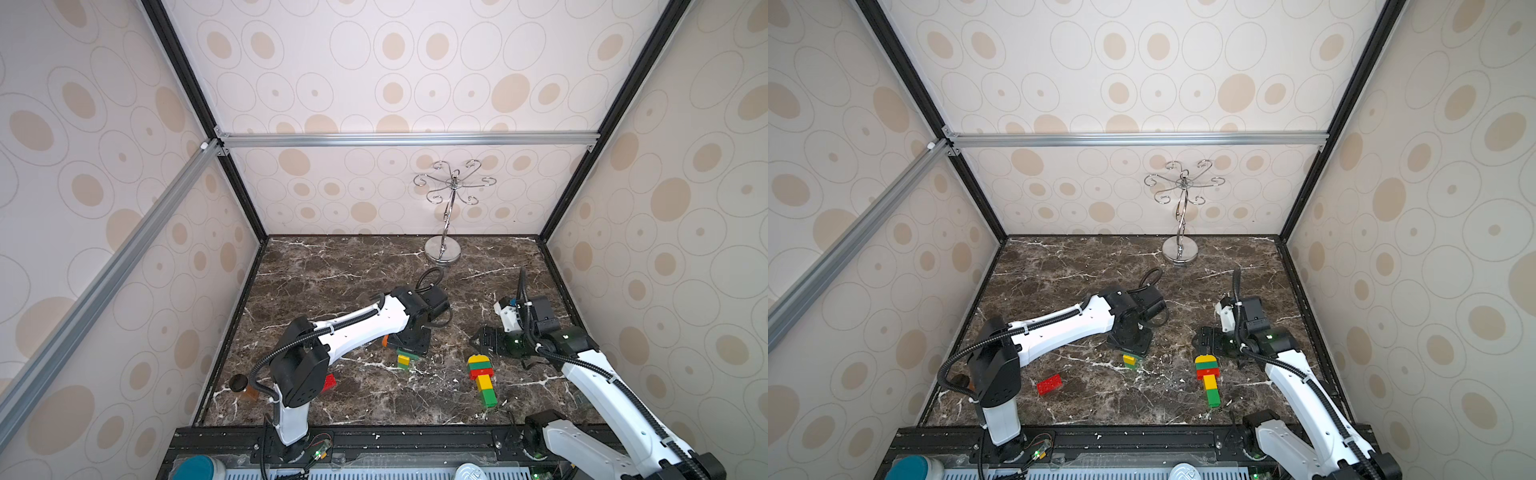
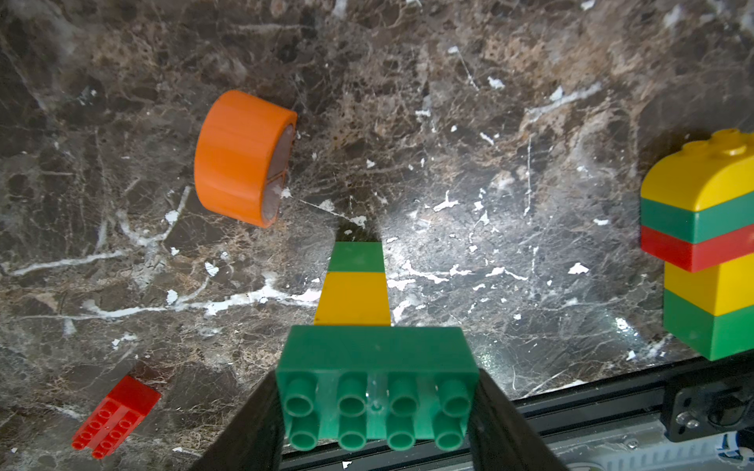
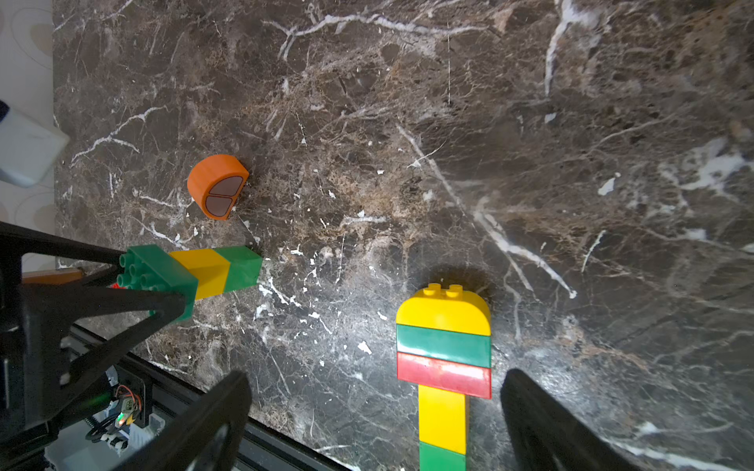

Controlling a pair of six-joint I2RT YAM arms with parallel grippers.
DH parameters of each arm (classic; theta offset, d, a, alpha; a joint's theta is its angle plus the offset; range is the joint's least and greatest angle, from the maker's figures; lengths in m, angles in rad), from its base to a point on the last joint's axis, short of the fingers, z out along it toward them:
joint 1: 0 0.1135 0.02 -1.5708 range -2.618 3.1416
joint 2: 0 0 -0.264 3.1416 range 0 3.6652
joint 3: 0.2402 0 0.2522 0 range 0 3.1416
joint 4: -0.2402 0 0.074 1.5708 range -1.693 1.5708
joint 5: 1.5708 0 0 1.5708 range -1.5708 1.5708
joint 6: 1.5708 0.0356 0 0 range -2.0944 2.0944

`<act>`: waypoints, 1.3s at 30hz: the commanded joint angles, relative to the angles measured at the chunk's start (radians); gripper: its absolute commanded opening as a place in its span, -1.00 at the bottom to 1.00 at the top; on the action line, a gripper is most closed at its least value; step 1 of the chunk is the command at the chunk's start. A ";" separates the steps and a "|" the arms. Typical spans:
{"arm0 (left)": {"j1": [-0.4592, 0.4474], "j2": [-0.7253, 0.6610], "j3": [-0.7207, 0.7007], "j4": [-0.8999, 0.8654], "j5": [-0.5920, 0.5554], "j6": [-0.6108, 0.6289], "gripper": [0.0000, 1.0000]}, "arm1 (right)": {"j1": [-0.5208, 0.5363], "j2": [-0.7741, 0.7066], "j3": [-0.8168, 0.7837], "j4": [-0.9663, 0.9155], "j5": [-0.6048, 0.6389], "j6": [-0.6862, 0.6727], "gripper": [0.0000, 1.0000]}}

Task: Assemble an ice cream with lego
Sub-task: Assemble the lego brick with the lego brick.

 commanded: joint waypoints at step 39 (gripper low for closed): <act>0.008 -0.031 0.061 -0.047 0.003 0.057 -0.49 | -0.008 0.015 -0.003 -0.018 0.008 -0.009 0.97</act>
